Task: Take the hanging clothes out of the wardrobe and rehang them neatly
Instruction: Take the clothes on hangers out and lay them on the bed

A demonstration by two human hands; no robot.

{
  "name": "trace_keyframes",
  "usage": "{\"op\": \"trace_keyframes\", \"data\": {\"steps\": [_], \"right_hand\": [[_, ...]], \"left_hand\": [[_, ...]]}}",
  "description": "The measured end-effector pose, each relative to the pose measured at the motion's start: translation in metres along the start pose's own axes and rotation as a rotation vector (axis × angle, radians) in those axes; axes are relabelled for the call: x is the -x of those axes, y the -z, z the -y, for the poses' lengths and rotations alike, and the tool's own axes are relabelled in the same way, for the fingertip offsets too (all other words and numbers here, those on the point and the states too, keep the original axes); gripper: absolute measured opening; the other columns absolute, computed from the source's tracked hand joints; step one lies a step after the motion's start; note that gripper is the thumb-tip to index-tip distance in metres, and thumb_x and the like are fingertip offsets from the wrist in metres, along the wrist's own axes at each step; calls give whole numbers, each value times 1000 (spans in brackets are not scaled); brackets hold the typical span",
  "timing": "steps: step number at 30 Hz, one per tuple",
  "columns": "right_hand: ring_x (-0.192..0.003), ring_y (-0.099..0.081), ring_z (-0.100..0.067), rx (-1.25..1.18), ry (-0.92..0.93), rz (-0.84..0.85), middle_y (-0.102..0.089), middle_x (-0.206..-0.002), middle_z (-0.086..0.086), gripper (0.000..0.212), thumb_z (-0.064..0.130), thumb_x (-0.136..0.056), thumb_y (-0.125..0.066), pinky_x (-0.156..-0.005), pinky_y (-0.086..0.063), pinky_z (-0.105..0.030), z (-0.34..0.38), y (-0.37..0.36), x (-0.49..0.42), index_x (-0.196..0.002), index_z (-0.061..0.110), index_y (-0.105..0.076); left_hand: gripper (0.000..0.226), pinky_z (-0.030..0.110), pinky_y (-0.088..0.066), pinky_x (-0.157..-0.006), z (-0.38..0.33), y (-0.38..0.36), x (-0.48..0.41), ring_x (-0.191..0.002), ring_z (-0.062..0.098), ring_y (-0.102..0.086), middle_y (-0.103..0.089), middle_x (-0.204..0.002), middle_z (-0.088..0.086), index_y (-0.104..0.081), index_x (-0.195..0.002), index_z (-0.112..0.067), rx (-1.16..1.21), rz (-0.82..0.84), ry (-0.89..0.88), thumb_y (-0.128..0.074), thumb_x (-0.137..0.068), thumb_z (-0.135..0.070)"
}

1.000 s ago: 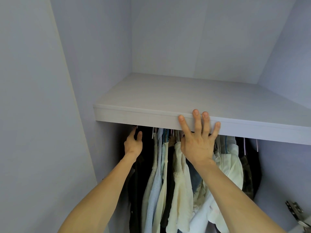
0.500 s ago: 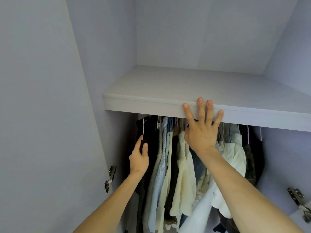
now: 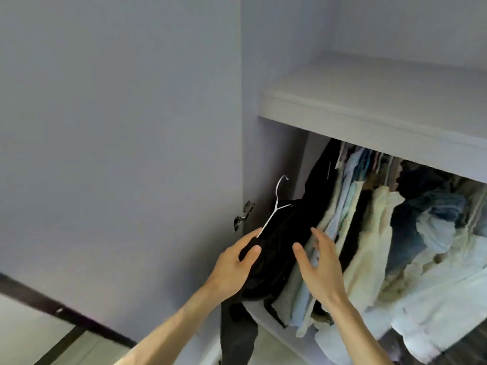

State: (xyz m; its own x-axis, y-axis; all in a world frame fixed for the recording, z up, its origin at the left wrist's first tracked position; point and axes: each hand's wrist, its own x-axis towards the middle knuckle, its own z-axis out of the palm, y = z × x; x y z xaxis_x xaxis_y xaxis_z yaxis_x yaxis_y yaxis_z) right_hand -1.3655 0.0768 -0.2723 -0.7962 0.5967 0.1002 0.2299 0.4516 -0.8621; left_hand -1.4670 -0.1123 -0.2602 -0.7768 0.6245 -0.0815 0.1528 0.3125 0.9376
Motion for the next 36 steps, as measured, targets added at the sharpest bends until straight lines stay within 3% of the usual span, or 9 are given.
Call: {"op": "trace_keyframes", "data": {"steps": [4,10,13,19,21,25,28,32,36], "right_hand": [[-109,-59,1,-89,92,252,-29,-148,17,69,54,-88,-57,-75,-49,-8,19,-18,5,-149,31,-35],[-82,-60,-5,-19,455,538,-52,-119,16,38,63,-84,-52,-77,-49,-18,51,-49,33,-112,37,-62],[-80,-56,-5,-48,572,690,-55,-96,15,29,60,-81,-58,-72,-42,-11,77,-70,69,-87,32,-62],[-84,-54,3,-88,755,943,-56,-88,13,29,60,-83,-62,-63,-37,-20,121,-116,163,-79,31,-60],[-87,-55,4,-91,815,1007,-57,-89,13,28,62,-84,-61,-65,-37,-18,133,-127,195,-78,35,-59],[-87,-55,4,-77,922,1070,-56,-89,15,32,65,-81,-63,-71,-36,-4,152,-143,265,-81,33,-63],[-88,-55,5,-103,948,1075,-55,-91,16,28,58,-81,-67,-74,-35,1,165,-155,309,-88,30,-66],[-81,-60,-1,-237,892,1069,-60,-98,15,23,44,-86,-73,-70,-43,-8,189,-165,334,-100,27,-70],[-79,-63,-10,-417,710,863,-57,-112,12,21,29,-88,-75,-67,-52,-20,207,-162,323,-107,27,-66]], "left_hand": [[39,19,-39,-108,-5,5,67,-128,-7,-49,-56,-135,-29,-48,-143,-43,12,-37,61,-48,-105,-35],[40,27,-44,-107,-17,7,186,-125,6,-57,-63,-132,-14,-50,-144,-30,56,-251,190,-50,-104,-29],[40,25,-41,-108,-19,12,255,-127,4,-54,-62,-134,-13,-51,-144,-28,45,-394,282,-51,-104,-26],[39,15,-40,-106,-25,20,385,-126,-7,-49,-55,-138,-24,-49,-142,-42,36,-537,472,-51,-104,-33],[33,21,-44,-104,-21,22,421,-119,0,-55,-59,-132,-14,-56,-134,-41,54,-604,545,-56,-101,-35],[26,19,-39,-98,-17,32,470,-116,-7,-44,-51,-128,-11,-68,-117,-33,-51,-719,664,-69,-91,-30],[35,18,-45,-83,-21,44,480,-99,-5,-59,-67,-106,-15,-61,-120,-33,-43,-697,645,-64,-87,-20],[22,20,-42,-65,-18,63,481,-70,2,-55,-60,-77,-12,-64,-109,-29,-106,-912,581,-62,-88,-23],[18,19,-41,-67,-16,84,484,-70,3,-60,-59,-65,-16,-72,-91,-29,-66,-1057,536,-65,-88,-45]]}}
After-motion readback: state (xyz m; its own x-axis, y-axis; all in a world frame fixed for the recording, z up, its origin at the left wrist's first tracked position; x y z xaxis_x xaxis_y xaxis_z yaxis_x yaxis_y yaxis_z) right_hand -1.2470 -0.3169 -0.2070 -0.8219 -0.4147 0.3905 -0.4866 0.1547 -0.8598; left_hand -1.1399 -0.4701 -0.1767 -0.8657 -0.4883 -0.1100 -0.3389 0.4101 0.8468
